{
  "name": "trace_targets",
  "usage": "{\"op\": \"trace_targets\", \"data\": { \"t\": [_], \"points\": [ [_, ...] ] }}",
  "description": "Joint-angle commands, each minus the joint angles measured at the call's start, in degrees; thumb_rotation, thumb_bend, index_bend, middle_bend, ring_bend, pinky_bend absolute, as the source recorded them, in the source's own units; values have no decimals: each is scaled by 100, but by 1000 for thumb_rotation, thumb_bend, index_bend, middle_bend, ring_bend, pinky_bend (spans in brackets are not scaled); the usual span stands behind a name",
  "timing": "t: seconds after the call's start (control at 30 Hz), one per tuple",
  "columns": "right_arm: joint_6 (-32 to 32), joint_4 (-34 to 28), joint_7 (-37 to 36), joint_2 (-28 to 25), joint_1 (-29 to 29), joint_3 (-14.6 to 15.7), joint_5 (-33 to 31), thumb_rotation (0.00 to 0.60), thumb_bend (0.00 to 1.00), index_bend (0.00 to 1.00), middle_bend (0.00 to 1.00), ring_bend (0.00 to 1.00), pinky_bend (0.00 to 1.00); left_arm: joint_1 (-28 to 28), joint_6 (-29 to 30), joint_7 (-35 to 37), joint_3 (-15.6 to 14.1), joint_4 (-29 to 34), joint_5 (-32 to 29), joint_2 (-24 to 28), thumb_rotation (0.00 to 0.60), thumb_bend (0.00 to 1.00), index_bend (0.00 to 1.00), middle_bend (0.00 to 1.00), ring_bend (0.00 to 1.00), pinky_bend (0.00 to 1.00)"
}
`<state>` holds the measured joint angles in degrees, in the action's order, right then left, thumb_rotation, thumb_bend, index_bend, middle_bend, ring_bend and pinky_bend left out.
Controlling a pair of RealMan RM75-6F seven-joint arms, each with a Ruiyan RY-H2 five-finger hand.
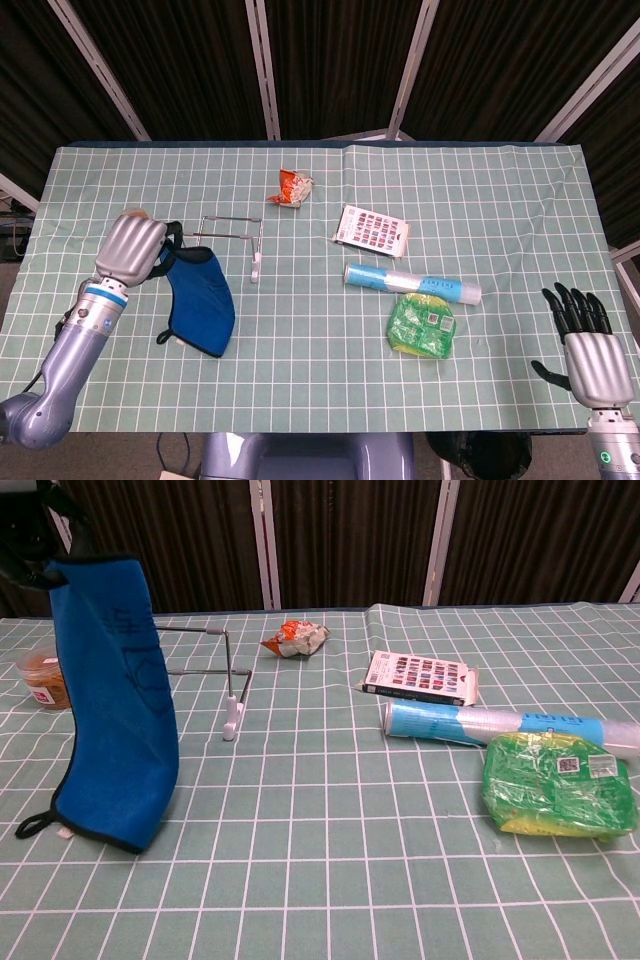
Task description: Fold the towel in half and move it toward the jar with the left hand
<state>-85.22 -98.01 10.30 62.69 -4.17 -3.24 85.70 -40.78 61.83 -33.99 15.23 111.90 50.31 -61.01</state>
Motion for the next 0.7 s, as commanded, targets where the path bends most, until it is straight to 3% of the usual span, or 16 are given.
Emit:
{"op": "trace_targets", "data": {
  "t": [0.03,0.3,0.47,0.7],
  "points": [
    [14,18,-45,-1,-7,-17,-24,600,0,22,0,0,0,-535,229,-714,268,110,-662,-2,600,714,890,907,889,1000],
    [76,88,-89,14,-27,-61,-136,600,0,0,0,0,0,-1039,277,-1288,301,-281,-1005,-187,600,720,890,907,889,1000],
    [172,150,-63,44,-56,-101,-286,600,0,0,0,0,0,-1439,53,-1601,216,-993,-1075,-459,600,721,891,907,886,1000],
    [250,209,19,100,-88,-140,-424,600,0,0,0,0,0,-1713,-213,-1344,161,-1936,-978,-893,600,721,891,907,879,1000]
  ]
}}
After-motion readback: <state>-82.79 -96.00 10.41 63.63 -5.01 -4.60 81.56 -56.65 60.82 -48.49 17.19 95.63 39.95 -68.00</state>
